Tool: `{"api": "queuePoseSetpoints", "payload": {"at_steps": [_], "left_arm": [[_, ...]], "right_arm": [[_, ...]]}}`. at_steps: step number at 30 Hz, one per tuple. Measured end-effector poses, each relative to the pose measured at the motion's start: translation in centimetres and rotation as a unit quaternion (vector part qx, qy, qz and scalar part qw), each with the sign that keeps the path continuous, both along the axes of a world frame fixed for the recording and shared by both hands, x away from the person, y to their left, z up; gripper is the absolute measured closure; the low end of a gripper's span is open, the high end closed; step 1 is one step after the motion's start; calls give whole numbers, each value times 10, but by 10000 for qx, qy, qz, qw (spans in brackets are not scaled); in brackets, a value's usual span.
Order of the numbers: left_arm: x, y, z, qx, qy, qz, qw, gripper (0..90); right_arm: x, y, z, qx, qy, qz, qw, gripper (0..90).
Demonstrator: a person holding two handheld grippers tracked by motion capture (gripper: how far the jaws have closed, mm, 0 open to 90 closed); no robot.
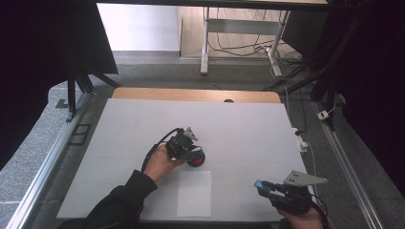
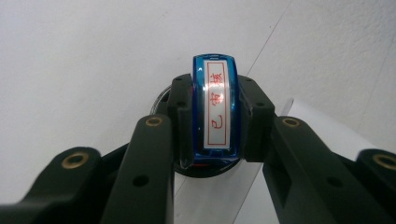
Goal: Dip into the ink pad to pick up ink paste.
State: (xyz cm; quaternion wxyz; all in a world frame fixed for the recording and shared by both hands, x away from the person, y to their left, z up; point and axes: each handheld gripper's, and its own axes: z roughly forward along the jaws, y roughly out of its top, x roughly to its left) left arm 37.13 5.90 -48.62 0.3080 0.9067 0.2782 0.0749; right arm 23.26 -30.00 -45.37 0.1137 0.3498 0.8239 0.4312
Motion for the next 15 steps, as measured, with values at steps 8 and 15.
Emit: {"api": "queuePoseSetpoints", "payload": {"at_steps": [8, 15], "left_arm": [[4, 5, -2, -169, 155, 30, 9997, 708], [2, 3, -1, -100, 86, 8, 9999, 707]], "right_arm": [[0, 0, 0, -6, 13, 3, 10000, 690], [0, 0, 0, -11, 8, -5, 10000, 690]]}}
